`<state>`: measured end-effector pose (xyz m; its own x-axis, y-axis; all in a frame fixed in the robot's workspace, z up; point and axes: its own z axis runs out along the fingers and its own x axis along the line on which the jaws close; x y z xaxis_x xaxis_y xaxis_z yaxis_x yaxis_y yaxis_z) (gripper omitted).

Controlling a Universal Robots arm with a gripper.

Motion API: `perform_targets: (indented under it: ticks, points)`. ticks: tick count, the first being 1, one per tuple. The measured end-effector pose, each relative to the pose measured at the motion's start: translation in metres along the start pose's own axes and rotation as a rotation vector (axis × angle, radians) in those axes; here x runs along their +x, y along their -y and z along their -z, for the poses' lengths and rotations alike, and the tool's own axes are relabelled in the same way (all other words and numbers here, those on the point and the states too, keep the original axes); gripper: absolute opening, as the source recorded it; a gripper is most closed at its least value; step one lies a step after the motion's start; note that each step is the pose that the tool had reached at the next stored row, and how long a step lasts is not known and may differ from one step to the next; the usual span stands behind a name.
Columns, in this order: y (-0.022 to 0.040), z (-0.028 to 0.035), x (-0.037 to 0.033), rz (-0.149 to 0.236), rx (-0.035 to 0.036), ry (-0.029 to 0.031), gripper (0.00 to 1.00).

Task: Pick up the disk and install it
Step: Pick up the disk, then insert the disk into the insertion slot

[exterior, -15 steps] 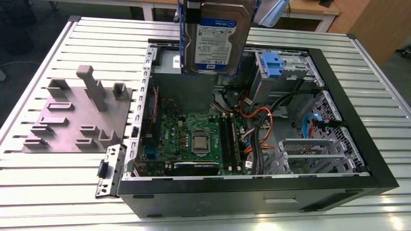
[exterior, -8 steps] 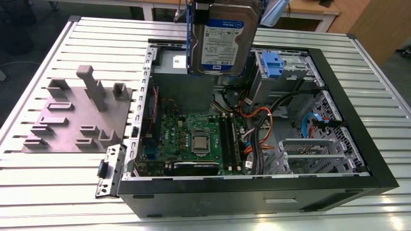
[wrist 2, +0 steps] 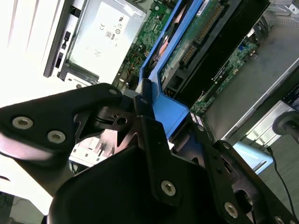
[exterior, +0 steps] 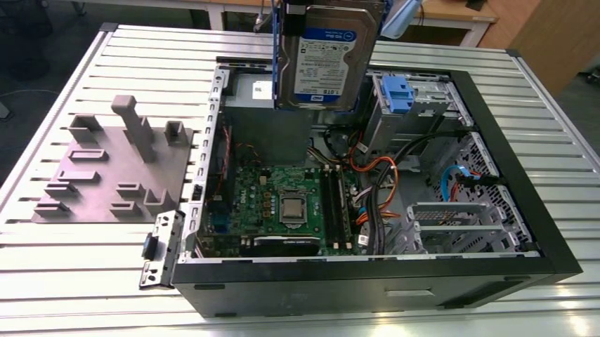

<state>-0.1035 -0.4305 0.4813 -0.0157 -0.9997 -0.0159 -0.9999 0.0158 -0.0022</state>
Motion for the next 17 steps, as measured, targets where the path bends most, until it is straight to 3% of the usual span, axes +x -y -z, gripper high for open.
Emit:
perform_targets:
  ticks: [17]
  points:
    - [0.0013, 0.0000, 0.0041, 0.000, 0.0000, 0.0000, 0.37]
